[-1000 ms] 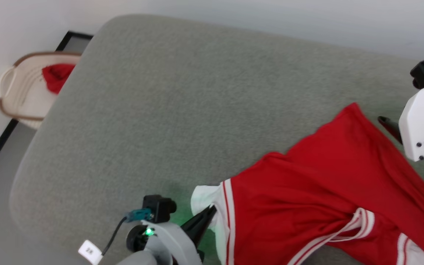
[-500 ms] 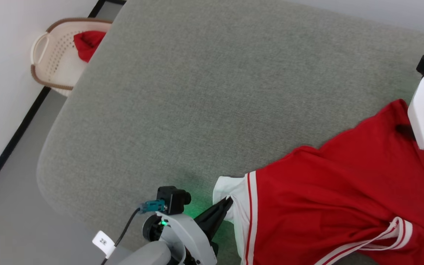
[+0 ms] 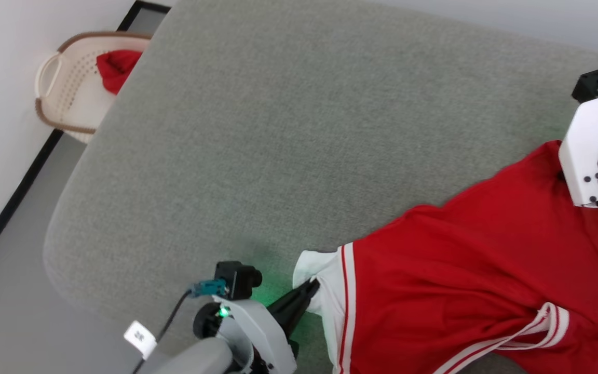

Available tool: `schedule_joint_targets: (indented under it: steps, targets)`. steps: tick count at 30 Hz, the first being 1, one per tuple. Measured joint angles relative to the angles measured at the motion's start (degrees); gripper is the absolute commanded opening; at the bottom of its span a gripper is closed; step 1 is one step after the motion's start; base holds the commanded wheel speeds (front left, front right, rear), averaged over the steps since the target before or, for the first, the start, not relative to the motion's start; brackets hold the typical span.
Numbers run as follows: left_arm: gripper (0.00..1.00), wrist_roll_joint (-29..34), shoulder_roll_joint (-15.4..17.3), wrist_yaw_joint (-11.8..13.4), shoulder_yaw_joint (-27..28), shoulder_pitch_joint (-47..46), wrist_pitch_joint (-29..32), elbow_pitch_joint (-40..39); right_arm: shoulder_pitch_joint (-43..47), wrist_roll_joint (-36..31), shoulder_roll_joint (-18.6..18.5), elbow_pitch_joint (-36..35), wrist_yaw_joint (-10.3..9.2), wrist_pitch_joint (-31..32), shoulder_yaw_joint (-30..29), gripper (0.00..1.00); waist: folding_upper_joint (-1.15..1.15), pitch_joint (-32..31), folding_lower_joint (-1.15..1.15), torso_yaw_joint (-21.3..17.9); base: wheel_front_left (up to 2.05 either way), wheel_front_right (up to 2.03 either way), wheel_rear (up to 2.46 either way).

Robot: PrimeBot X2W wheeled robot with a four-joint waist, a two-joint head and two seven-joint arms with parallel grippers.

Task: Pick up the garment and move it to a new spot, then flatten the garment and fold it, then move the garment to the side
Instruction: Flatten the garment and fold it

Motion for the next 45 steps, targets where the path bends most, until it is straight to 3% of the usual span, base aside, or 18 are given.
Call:
schedule_joint_targets:
  steps: [7,12,19,25,33,39,45]
  targets:
    - [0.00,-0.49,4.59,1.02,0.47,-2.34,4.15,-1.87,-0.21,1.58,1.43,0.25,-0.01,-4.33,1.29,0.00,0.00,-3.22,0.00,-1.99,0.00,0.00,0.00]
    - [0.00,-1.14,11.25,3.47,1.46,-6.98,11.58,-6.57,-1.69,2.67,1.78,-2.35,-0.01,-10.15,2.45,0.00,0.00,-7.26,0.00,-4.02,0.00,0.00,0.00]
    - [0.00,-0.18,17.39,3.87,3.33,-17.89,19.41,-8.75,-4.91,2.37,2.20,-2.18,-0.01,-19.92,1.78,0.00,0.00,-12.40,0.00,-6.71,0.00,0.00,0.00]
    - [0.00,1.54,16.02,3.64,5.48,-30.45,22.32,-1.92,-10.27,-2.59,5.47,3.45,-0.01,-29.00,-0.57,0.00,0.00,-16.09,0.00,-9.55,0.00,0.00,0.00]
    - [0.00,4.21,10.33,2.53,6.47,-44.75,21.92,10.53,-19.42,-10.33,13.06,12.04,-0.01,-41.20,-4.41,0.00,0.00,-18.45,0.00,-14.88,0.00,0.00,0.00]
    - [0.00,5.55,8.32,2.21,7.50,-54.03,20.35,19.63,-25.57,-14.74,18.46,17.89,-0.01,-45.60,-5.47,0.00,0.00,-19.55,0.00,-18.84,0.00,0.00,0.00]
    - [0.00,7.51,6.72,1.86,7.59,-61.58,17.50,25.53,-30.72,-16.34,21.28,22.69,-0.01,-48.98,-7.03,0.00,0.00,-20.51,0.00,-21.85,0.00,0.00,0.00]
